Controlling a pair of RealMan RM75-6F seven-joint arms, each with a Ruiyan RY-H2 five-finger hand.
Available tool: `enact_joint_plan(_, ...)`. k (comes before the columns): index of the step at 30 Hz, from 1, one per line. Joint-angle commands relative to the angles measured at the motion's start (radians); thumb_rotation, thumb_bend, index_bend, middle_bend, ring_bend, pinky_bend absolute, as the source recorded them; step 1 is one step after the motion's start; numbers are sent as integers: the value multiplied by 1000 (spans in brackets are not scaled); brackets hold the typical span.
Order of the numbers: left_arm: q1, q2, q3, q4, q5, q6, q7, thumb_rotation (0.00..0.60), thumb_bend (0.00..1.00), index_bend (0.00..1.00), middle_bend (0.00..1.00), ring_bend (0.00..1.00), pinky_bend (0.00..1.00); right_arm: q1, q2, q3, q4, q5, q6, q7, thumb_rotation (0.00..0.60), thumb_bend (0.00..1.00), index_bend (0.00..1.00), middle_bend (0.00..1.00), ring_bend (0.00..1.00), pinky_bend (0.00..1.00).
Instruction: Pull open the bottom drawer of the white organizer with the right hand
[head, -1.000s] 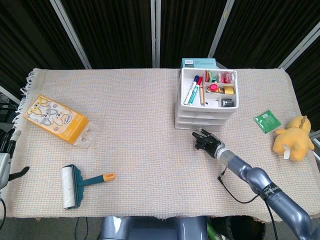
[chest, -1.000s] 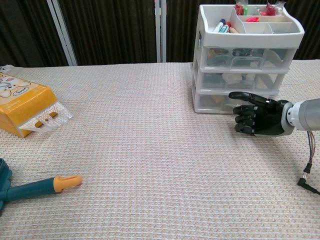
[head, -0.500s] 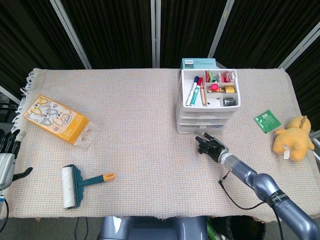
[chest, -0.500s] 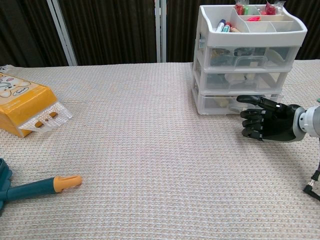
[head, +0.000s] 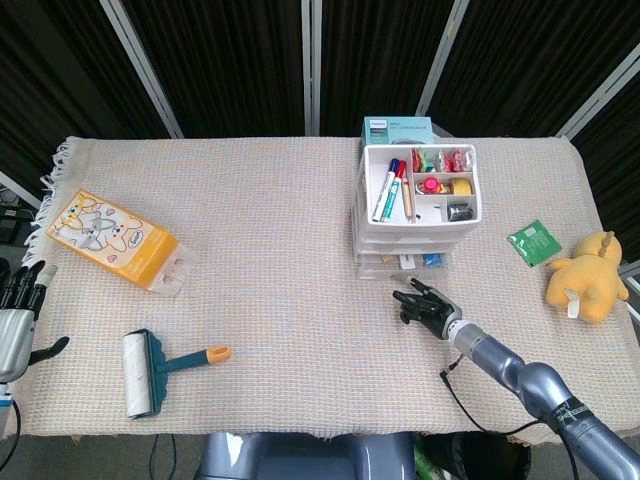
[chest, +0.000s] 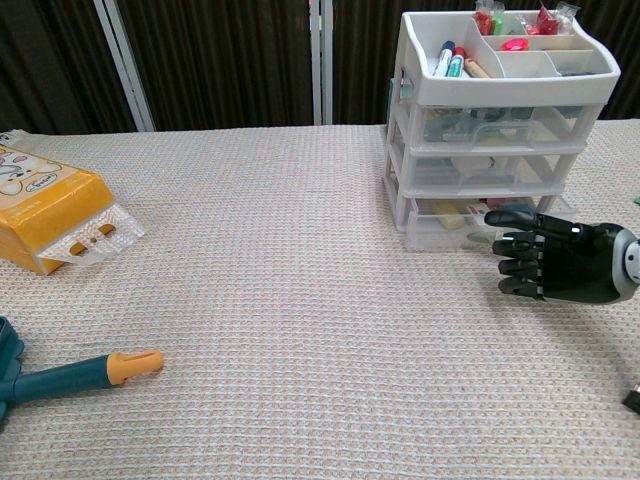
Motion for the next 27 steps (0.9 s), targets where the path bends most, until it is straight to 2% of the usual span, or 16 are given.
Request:
enact_joint_plan(1, 0, 0, 0, 1, 0, 0, 0, 600, 122, 0, 0, 0, 0, -9, 7, -4, -8, -3, 2, -9, 600, 159, 46, 821, 834, 740)
enact_joint_plan(10, 3, 3, 2, -1, 5, 5, -7, 600, 122, 0, 0, 0, 0, -75, 23, -1, -81, -32, 39, -61, 600, 159, 13, 821, 834, 740)
enact_joint_plan(22, 13, 13, 10, -15, 30, 28, -14, 600, 122, 0, 0, 0, 0, -341, 55, 100, -362, -158, 74, -215, 600, 159, 15, 819, 833, 740)
enact_joint_plan(25, 16, 14, 12, -18, 36, 36, -15, 600, 122, 0, 0, 0, 0, -387, 56, 122, -406, -192, 84, -253, 600, 158, 62, 821, 834, 740)
enact_joint_plan(27, 19, 16, 13, -20, 39, 41, -16, 600, 122, 0, 0, 0, 0, -404, 56, 126, -425, -232, 107, -292, 600, 157, 130, 830, 836, 741)
